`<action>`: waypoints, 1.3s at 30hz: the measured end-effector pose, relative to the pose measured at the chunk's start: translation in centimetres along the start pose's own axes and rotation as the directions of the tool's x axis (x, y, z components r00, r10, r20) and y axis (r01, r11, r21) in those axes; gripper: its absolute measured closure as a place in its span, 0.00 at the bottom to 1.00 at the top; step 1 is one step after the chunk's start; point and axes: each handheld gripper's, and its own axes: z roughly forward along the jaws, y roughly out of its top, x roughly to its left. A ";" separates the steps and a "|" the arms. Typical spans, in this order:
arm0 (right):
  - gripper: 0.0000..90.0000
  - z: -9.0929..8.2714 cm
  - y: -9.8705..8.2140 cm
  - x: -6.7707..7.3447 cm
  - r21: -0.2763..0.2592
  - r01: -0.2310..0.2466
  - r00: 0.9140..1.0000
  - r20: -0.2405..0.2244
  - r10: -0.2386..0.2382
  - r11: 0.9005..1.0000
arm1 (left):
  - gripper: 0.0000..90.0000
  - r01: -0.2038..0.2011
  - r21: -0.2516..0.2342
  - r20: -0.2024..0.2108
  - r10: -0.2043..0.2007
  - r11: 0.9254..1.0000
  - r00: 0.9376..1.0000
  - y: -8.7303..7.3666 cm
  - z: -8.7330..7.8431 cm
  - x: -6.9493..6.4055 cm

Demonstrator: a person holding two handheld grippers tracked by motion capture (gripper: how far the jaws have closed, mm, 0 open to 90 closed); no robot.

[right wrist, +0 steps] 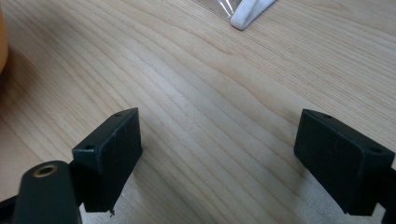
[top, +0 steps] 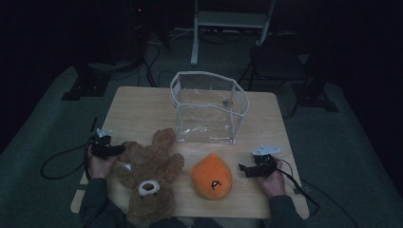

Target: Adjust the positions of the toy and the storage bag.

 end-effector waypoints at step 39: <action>0.16 0.0 0.0 0.0 -0.001 -0.001 1.000 0.003 0.001 1.000 | 0.35 -0.144 -0.132 0.019 0.148 0.981 0.989 2.6 -4.6 -3.0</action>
